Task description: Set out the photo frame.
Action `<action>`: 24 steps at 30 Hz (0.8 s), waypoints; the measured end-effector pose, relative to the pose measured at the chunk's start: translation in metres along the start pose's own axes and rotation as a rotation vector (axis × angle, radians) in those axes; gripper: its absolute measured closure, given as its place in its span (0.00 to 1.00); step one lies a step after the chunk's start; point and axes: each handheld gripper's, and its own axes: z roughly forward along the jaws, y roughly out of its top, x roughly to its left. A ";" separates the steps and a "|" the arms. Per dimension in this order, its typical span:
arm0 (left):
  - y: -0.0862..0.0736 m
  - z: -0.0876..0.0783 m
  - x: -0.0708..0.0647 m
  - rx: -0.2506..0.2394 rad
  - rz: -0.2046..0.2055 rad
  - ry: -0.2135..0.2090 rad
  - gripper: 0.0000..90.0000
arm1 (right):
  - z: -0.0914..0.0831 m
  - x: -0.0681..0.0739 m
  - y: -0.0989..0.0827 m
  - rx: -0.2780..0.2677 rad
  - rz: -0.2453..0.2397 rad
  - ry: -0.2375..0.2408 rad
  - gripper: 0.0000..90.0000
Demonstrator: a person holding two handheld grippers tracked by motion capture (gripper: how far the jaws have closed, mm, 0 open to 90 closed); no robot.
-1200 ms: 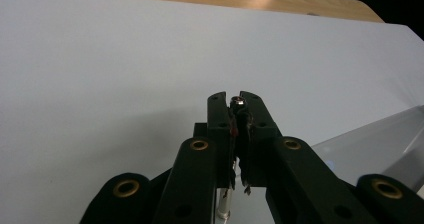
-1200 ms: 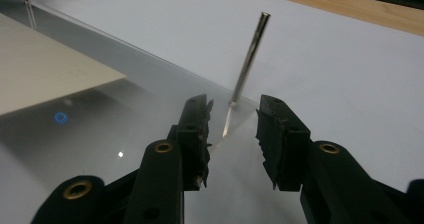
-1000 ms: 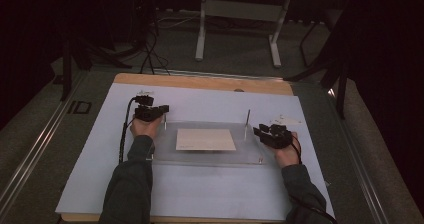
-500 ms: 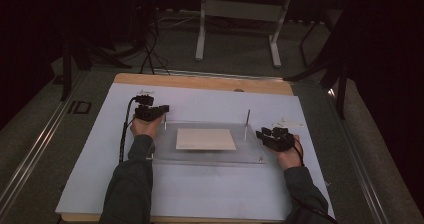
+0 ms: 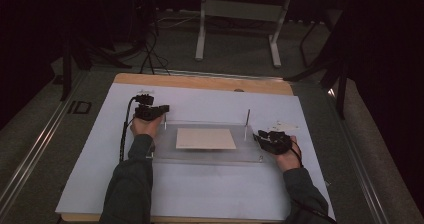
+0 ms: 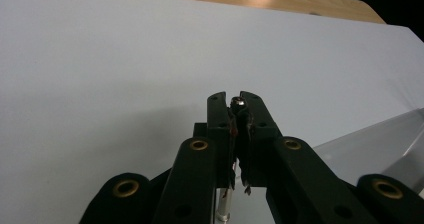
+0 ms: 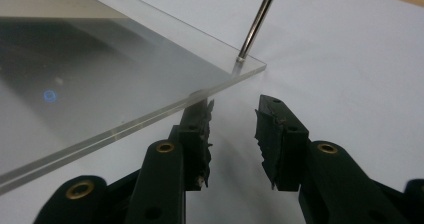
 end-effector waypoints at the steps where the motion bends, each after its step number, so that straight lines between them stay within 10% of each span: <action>1: 0.000 0.000 0.000 0.000 -0.003 -0.001 0.95 | 0.000 0.000 0.000 -0.002 -0.005 0.006 0.72; 24: 0.005 0.003 0.005 0.030 -0.041 -0.030 0.94 | -0.005 0.011 0.004 -0.112 -0.110 0.097 0.51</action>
